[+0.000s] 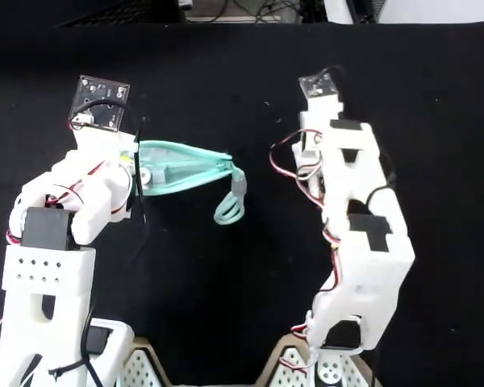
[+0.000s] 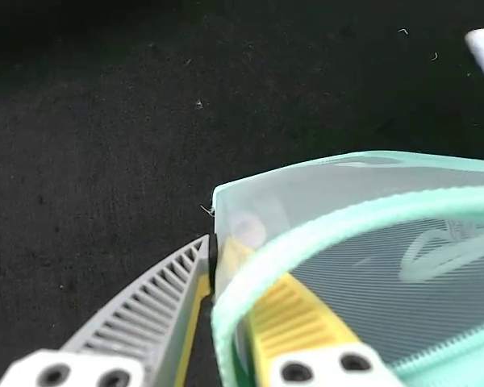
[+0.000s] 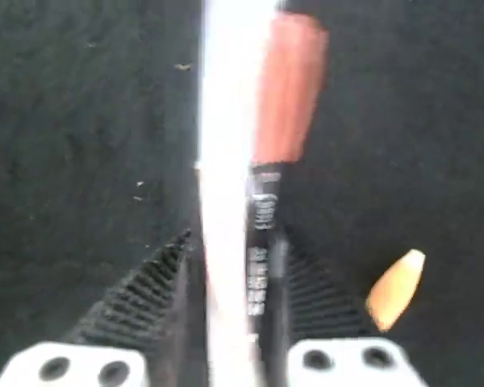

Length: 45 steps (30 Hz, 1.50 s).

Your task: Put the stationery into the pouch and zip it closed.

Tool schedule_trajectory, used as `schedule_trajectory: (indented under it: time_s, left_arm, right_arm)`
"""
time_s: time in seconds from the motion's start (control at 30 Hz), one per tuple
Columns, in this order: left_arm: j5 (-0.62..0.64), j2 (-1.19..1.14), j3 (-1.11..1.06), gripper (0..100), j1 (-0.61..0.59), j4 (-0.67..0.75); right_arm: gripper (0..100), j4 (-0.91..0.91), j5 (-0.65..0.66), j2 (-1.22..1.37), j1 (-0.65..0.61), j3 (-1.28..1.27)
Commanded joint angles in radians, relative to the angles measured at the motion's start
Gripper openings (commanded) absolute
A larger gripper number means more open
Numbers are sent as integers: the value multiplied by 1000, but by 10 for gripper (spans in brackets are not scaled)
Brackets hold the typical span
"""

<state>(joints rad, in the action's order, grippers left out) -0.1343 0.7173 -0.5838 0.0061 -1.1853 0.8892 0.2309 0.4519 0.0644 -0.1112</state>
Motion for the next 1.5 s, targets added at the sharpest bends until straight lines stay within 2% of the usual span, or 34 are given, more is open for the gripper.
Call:
schedule_trajectory:
  time_s: [0.0,0.27,0.47,0.73,0.93,1.17,1.47]
  left_arm:
    - [-6,-20,-64,30,-15,21]
    - [-8,-20,-64,30,-15,23]
    - [-8,-21,-64,30,-15,23]
    - [-8,-21,-64,30,-15,25]
    - [-8,-20,-64,30,-15,23]
    - [-8,-18,-64,30,-16,23]
    - [-8,-21,-65,30,-16,25]
  right_arm:
    - [20,17,2,-1,-8,33]
    - [12,18,8,-48,3,-24]
    - [12,12,9,-326,15,-272]
    - [20,18,170,-636,46,-467]
    - [226,135,199,-661,15,-475]
    - [223,146,210,-659,9,-409]
    - [275,118,80,-556,-250,-245]
